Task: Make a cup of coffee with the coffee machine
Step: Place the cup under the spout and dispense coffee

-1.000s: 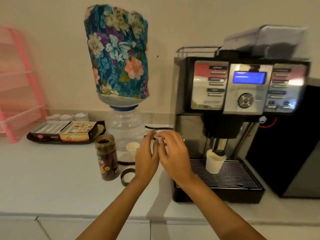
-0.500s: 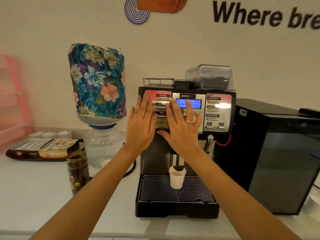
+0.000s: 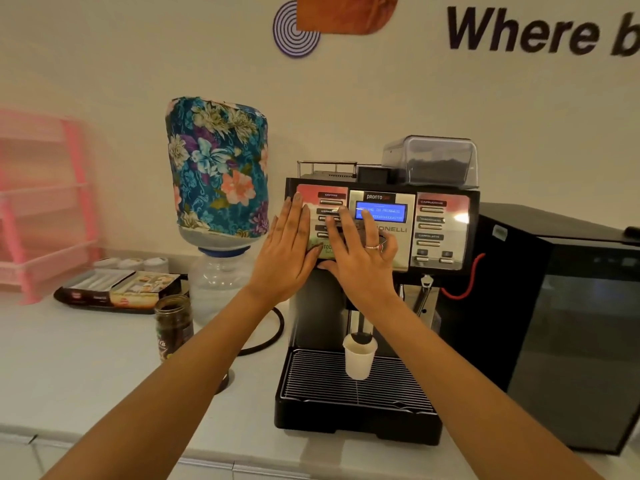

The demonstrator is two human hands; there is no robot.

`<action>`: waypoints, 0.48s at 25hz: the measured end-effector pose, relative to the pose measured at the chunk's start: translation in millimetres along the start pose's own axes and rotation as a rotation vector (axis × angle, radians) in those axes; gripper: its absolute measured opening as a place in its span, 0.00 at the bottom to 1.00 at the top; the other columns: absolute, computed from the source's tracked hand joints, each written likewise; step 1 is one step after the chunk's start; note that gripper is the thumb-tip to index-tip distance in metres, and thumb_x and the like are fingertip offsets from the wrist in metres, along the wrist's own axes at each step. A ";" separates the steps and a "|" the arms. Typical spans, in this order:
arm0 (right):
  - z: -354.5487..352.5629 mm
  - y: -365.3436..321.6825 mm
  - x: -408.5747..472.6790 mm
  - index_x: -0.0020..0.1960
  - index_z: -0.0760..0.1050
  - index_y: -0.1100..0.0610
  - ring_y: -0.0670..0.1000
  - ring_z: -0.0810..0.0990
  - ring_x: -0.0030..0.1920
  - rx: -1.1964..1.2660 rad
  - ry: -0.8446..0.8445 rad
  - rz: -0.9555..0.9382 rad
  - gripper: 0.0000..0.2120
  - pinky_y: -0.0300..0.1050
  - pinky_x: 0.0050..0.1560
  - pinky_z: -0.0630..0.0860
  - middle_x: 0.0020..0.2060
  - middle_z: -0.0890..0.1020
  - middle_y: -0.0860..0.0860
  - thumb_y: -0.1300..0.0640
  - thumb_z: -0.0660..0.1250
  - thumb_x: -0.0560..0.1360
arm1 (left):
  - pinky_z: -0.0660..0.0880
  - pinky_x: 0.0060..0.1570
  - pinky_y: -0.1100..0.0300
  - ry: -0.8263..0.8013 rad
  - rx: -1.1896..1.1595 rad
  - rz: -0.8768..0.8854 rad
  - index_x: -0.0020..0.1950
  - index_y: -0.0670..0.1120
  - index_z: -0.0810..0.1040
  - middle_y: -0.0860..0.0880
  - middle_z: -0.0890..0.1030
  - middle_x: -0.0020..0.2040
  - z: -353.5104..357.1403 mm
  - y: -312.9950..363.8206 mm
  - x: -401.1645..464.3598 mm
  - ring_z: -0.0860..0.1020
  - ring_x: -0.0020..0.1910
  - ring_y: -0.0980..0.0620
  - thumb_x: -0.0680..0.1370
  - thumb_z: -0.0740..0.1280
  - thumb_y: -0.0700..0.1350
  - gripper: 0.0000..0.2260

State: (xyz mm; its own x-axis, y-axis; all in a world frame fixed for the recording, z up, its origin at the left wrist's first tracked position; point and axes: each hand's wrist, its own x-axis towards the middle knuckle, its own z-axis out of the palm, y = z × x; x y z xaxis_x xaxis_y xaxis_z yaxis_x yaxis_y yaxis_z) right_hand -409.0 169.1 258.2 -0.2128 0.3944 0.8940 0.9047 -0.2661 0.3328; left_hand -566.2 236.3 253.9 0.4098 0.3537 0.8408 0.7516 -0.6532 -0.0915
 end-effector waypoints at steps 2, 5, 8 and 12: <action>0.4 -0.7 -0.8 0.72 0.63 0.50 0.59 0.57 0.70 -0.018 0.011 0.011 0.34 0.58 0.60 0.70 0.71 0.68 0.52 0.33 0.59 0.72 | 0.46 0.75 0.48 -0.009 0.002 0.004 0.77 0.39 0.46 0.39 0.46 0.78 0.2 1.0 -0.1 0.44 0.77 0.43 0.82 0.49 0.56 0.30; 0.2 -1.6 0.0 0.72 0.64 0.50 0.59 0.57 0.70 -0.016 0.020 0.010 0.34 0.57 0.59 0.71 0.71 0.69 0.52 0.33 0.60 0.72 | 0.50 0.75 0.44 -0.028 -0.008 -0.002 0.77 0.38 0.46 0.38 0.47 0.78 -1.7 1.5 -0.2 0.44 0.77 0.42 0.82 0.49 0.55 0.30; -0.3 -3.0 -0.7 0.71 0.64 0.51 0.60 0.61 0.70 0.019 0.019 0.018 0.33 0.56 0.59 0.71 0.71 0.69 0.53 0.35 0.60 0.72 | 0.51 0.74 0.43 -0.041 -0.009 -0.016 0.77 0.39 0.46 0.38 0.48 0.78 -5.1 3.4 -1.6 0.45 0.77 0.43 0.82 0.50 0.54 0.30; -6.5 -6.7 -5.7 0.73 0.62 0.53 0.59 0.68 0.69 0.058 -0.013 0.035 0.35 0.56 0.59 0.70 0.71 0.68 0.53 0.37 0.62 0.72 | 0.50 0.75 0.44 -0.038 -0.049 -0.040 0.77 0.39 0.47 0.39 0.50 0.78 -8.7 4.8 -13.9 0.47 0.77 0.44 0.82 0.52 0.53 0.29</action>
State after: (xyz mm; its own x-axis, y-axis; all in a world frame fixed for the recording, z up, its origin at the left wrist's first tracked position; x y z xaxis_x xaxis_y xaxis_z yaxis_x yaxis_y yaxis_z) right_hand -416.2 162.9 252.8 -0.1760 0.3969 0.9008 0.9315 -0.2289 0.2828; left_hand -572.8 222.4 246.4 0.4001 0.4045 0.8224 0.7420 -0.6697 -0.0316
